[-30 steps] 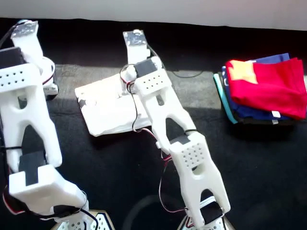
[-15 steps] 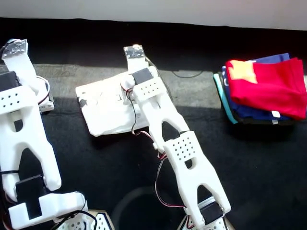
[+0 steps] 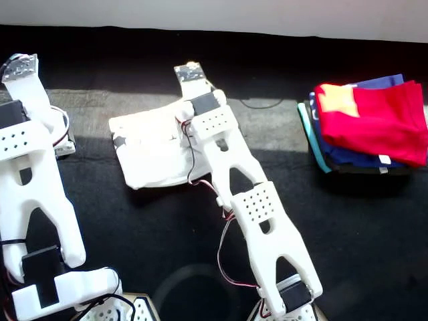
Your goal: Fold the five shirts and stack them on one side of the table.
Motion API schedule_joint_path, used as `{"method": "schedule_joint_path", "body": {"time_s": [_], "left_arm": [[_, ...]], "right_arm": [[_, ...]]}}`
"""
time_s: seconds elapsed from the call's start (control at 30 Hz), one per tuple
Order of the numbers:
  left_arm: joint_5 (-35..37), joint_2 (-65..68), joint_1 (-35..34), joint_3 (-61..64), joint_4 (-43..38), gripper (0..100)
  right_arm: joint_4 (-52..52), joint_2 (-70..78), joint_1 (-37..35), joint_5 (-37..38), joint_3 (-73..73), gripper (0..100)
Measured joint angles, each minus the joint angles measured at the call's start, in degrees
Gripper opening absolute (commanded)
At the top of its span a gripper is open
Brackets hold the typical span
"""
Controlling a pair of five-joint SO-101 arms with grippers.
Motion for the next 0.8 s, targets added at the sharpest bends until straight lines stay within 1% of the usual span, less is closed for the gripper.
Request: {"method": "schedule_joint_path", "body": {"time_s": [0.13, 0.23, 0.33, 0.4, 0.5, 0.63, 0.8], "left_arm": [[0.0, 0.0, 0.0, 0.0, 0.0, 1], [0.0, 0.0, 0.0, 0.0, 0.0, 1], [0.0, 0.0, 0.0, 0.0, 0.0, 1], [0.0, 0.0, 0.0, 0.0, 0.0, 1], [0.0, 0.0, 0.0, 1.05, -0.53, 1], [0.0, 0.0, 0.0, 4.13, -3.08, 1], [0.0, 0.0, 0.0, 7.3, -6.95, 1]], "right_arm": [[8.35, 0.53, 2.2, 1.49, -10.81, 0.6], [9.49, 0.18, 4.57, 4.66, -16.62, 0.6], [9.76, 0.35, 6.77, 5.27, -17.32, 0.6], [9.76, -2.02, 7.74, 5.54, -17.14, 0.6], [9.76, -10.46, 8.7, 5.8, -11.78, 0.6], [9.76, -24.88, 10.29, 5.8, 2.02, 0.6], [9.76, -43.52, 13.27, 10.46, 20.13, 0.6]]}}
